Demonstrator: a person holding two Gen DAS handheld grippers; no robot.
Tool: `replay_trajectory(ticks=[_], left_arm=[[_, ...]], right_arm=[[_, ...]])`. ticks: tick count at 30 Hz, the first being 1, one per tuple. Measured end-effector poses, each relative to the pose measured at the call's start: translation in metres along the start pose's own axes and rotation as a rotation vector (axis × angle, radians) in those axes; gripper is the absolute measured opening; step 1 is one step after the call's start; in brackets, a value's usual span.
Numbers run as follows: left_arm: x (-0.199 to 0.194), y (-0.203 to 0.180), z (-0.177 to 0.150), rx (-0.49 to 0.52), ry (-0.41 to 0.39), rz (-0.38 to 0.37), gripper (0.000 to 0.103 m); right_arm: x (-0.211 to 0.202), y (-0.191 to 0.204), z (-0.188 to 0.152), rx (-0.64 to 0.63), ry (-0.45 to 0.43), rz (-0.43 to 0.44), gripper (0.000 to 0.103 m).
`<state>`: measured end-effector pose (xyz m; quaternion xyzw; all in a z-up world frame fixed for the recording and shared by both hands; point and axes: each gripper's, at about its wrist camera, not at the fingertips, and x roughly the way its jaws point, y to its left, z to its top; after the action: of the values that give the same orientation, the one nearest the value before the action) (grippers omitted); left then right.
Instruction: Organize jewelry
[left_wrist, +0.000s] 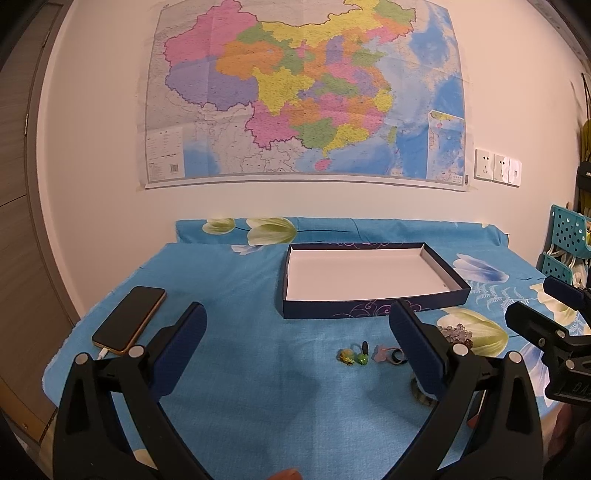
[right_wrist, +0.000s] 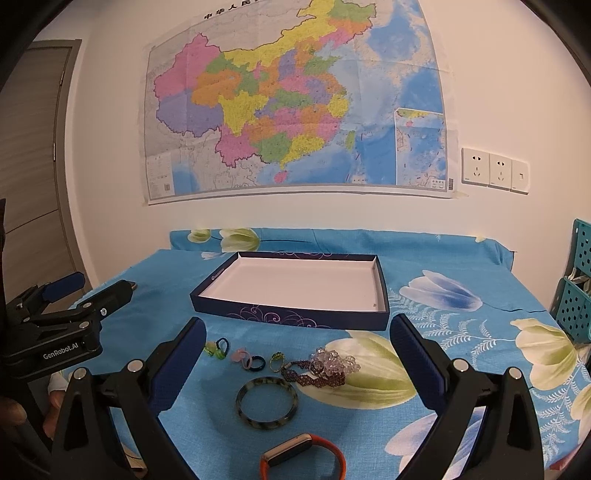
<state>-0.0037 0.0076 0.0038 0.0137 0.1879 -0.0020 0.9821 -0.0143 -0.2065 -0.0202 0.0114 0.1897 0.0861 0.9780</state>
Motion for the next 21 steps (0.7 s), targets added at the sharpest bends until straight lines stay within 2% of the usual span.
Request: replay_trajectory(ticks=[21], left_arm=[[-0.0006,-0.0002,-0.0013,0.000,-0.003,0.001,0.097]], right_arm=[[-0.0008,0.0020,0.0000,-0.001,0.001,0.005,0.096]])
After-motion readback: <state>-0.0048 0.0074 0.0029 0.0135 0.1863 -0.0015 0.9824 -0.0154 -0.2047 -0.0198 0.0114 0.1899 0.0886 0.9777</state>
